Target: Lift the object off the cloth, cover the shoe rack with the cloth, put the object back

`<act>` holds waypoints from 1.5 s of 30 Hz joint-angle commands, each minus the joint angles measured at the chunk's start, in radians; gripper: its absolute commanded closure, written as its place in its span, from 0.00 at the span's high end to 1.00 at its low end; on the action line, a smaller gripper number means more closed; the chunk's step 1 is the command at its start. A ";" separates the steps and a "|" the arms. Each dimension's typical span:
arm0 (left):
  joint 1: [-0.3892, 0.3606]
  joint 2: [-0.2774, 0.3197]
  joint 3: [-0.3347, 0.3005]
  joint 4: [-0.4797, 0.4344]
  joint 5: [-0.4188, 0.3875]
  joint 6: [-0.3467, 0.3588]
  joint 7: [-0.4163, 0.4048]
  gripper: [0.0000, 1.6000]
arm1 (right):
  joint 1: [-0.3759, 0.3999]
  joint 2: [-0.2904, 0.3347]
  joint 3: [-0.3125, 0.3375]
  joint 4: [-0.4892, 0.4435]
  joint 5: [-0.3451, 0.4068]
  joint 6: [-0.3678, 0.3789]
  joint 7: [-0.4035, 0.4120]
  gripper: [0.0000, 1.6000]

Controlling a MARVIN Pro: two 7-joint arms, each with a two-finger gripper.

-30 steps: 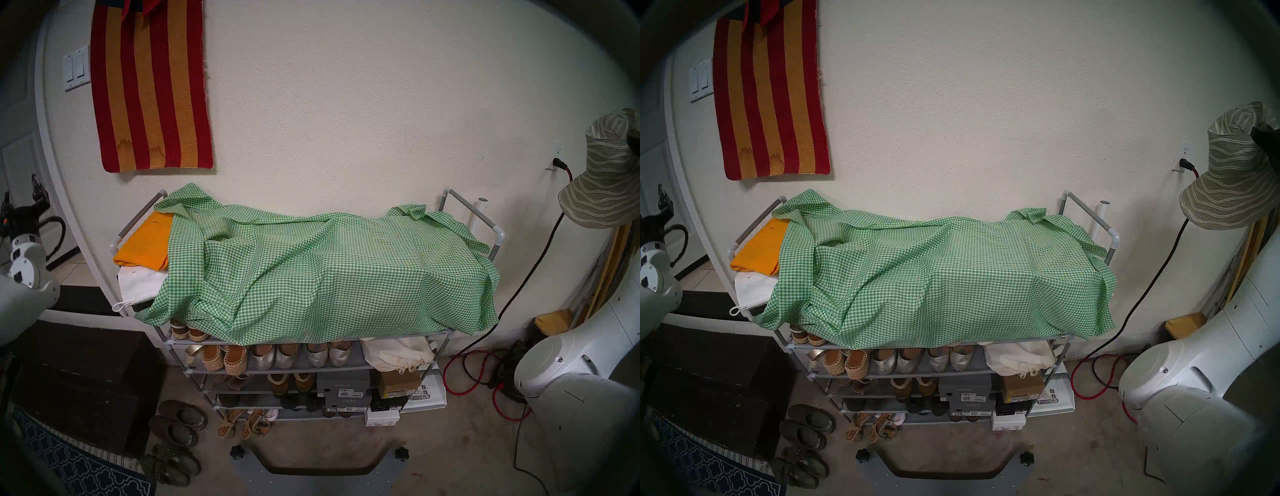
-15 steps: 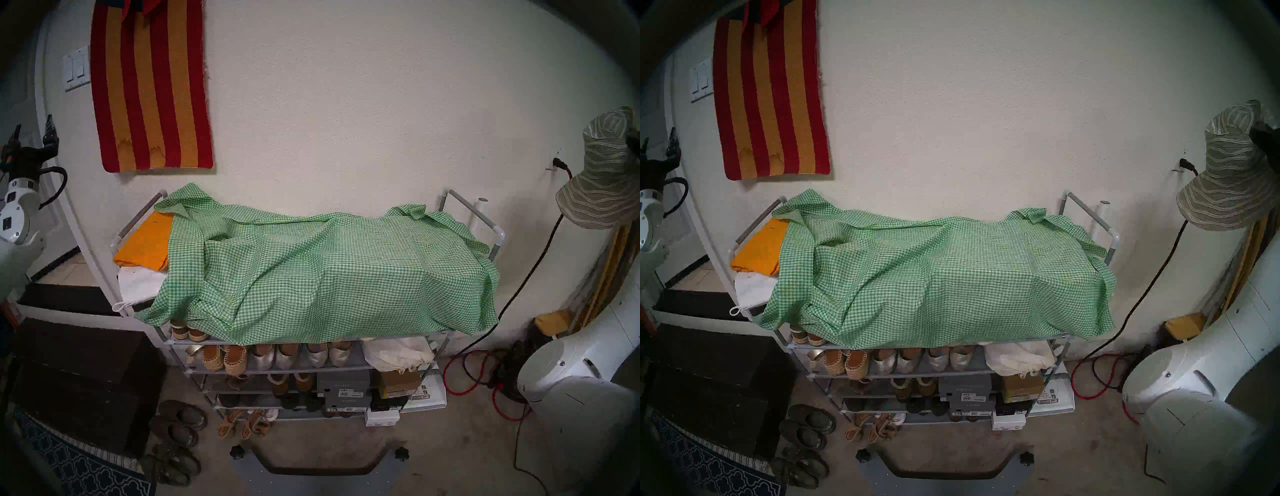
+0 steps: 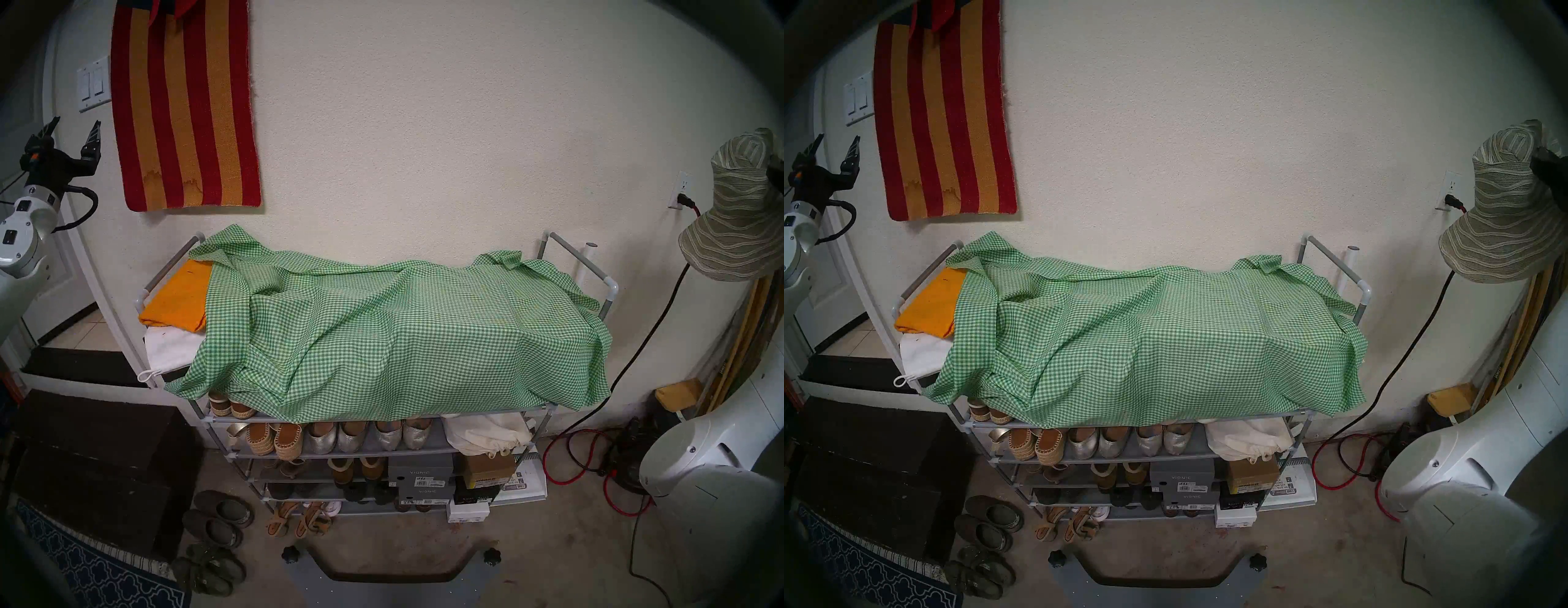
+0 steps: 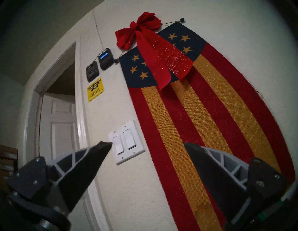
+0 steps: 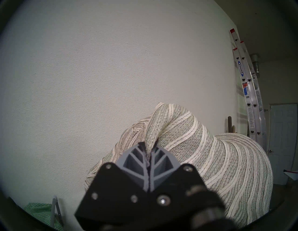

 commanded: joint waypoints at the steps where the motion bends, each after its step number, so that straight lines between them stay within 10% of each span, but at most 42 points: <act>1: -0.021 0.000 -0.065 -0.059 -0.034 0.072 -0.043 1.00 | -0.006 0.026 0.002 0.000 0.026 -0.002 0.049 0.00; 27: 0.065 0.001 -0.229 -0.123 -0.128 0.490 -0.181 1.00 | -0.052 0.088 0.013 0.011 0.111 -0.002 0.054 0.00; 45: 0.129 0.001 -0.297 -0.323 -0.179 0.776 -0.355 1.00 | -0.075 0.107 0.016 0.015 0.154 -0.002 0.032 0.00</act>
